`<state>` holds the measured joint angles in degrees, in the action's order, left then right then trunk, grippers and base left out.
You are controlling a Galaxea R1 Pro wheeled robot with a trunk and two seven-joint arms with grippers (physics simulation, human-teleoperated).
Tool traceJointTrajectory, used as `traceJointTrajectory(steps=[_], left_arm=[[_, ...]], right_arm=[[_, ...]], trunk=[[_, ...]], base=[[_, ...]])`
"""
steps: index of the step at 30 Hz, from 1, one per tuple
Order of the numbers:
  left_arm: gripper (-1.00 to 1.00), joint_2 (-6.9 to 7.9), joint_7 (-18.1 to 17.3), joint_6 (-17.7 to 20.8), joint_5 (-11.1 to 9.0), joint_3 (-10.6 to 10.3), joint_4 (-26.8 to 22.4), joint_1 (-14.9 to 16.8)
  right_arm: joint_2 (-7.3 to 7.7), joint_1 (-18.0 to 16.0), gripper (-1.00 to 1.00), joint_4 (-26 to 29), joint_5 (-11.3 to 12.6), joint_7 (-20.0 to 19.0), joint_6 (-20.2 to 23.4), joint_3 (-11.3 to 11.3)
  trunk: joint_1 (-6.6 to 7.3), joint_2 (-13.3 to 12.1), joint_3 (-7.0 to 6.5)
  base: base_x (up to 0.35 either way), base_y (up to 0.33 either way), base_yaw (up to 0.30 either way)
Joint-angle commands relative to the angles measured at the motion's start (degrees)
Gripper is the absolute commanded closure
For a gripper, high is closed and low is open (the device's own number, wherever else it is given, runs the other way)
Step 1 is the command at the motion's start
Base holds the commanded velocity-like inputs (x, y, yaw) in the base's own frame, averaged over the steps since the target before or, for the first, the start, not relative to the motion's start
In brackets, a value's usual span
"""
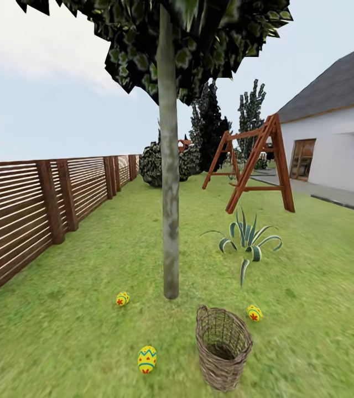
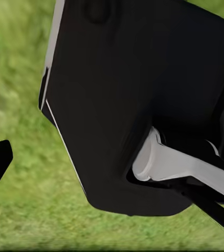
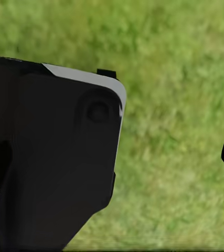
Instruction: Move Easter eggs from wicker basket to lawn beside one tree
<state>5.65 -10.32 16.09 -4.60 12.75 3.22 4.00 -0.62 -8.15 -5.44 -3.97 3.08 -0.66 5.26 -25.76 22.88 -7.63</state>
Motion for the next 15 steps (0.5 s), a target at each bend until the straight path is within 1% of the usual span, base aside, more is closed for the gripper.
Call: traceJointTrajectory(steps=[1,3,10,11,12,13,15], left_arm=[[-1.0,-0.04,-0.1,0.17,-0.49,0.08,0.12,-0.15],[-1.0,-0.08,-0.11,0.17,-0.49,0.08,0.12,-0.65],[-1.0,-0.34,-0.14,-0.04,-0.49,0.08,0.12,-4.6],[-1.0,-0.38,-0.12,-1.01,-0.49,0.08,0.13,-5.1],[-1.0,-0.39,-0.11,-3.1,-0.49,0.08,0.14,-5.63],[-1.0,-0.38,-0.08,-6.86,-0.49,0.08,0.17,-6.5],[-1.0,-0.33,-0.06,-9.62,-0.49,0.08,0.19,-7.52]], right_arm=[[-0.02,0.22,-1.0,-0.18,-0.43,0.26,-0.27,0.38],[-0.01,0.77,-1.0,-0.18,-0.43,0.26,-0.59,0.37],[0.07,4.5,-1.0,-0.18,-0.48,0.26,-0.91,0.37],[0.13,4.79,-1.0,-0.2,-0.46,0.26,-0.91,0.37],[0.2,5.0,-1.0,-0.22,-0.47,0.26,-0.91,0.37],[0.28,5.23,-1.0,-0.25,-0.47,0.26,-0.87,0.37],[0.29,5.92,-1.0,-0.31,-0.49,0.26,-0.83,0.38]], trunk=[[-0.02,0.03,-0.08],[-0.02,0.03,-0.27],[-0.02,0.03,-0.93],[-0.02,0.03,-1.03],[-0.02,0.03,-1.12],[-0.02,0.03,-1.22],[-0.02,0.03,-1.41]], base=[[0.0,0.0,0.0],[0.0,0.0,0.0],[0.0,0.0,0.0],[0.0,0.0,0.0],[0.0,0.0,0.0],[0.0,0.0,0.0],[0.0,0.0,0.0]])
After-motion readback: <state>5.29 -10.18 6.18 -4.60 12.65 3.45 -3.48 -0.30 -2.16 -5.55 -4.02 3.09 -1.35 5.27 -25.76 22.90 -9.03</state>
